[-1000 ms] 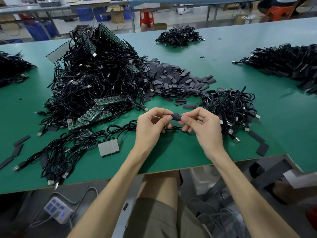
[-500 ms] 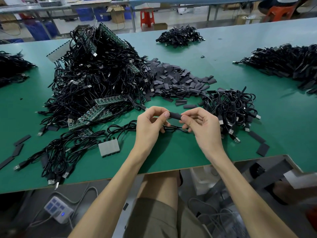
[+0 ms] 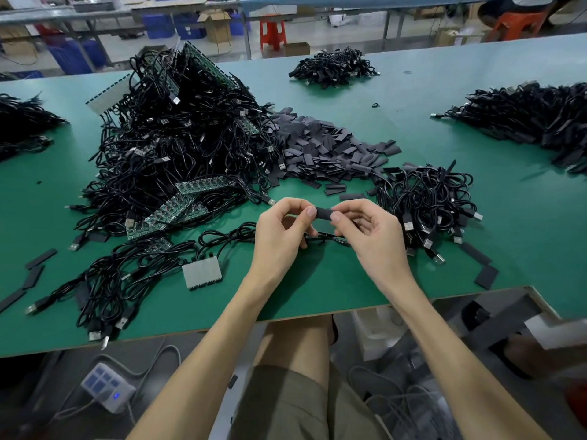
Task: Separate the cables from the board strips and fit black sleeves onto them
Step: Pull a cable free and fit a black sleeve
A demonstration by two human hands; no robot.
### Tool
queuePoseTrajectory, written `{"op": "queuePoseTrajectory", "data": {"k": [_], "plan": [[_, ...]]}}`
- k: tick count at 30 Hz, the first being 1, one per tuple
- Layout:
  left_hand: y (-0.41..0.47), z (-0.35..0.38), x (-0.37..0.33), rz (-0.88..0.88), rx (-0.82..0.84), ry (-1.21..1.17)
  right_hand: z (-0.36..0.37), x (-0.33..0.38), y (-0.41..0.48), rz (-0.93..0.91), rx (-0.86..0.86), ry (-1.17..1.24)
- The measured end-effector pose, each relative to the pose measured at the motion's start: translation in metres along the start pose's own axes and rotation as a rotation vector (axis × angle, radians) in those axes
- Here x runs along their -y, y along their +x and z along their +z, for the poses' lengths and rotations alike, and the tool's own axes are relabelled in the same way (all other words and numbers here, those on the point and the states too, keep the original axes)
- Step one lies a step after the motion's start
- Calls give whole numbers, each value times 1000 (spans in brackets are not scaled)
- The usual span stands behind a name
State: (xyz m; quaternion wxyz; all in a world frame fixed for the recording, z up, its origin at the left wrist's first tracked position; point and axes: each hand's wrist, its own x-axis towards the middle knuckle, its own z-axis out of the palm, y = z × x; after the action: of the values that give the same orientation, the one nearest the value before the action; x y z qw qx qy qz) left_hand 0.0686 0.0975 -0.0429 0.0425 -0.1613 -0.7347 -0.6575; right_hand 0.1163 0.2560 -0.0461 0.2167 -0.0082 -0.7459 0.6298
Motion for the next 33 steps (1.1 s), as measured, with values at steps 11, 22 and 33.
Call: {"op": "queuePoseTrajectory", "data": {"k": [11, 22, 33], "plan": [[-2, 0, -4, 28, 6, -11, -4, -2, 2, 25, -29, 112], [-8, 12, -4, 311, 350, 629, -6, 5, 0, -91, -213, 320], [-4, 9, -9, 198, 126, 285, -1, -2, 4, 9, -160, 199]]}}
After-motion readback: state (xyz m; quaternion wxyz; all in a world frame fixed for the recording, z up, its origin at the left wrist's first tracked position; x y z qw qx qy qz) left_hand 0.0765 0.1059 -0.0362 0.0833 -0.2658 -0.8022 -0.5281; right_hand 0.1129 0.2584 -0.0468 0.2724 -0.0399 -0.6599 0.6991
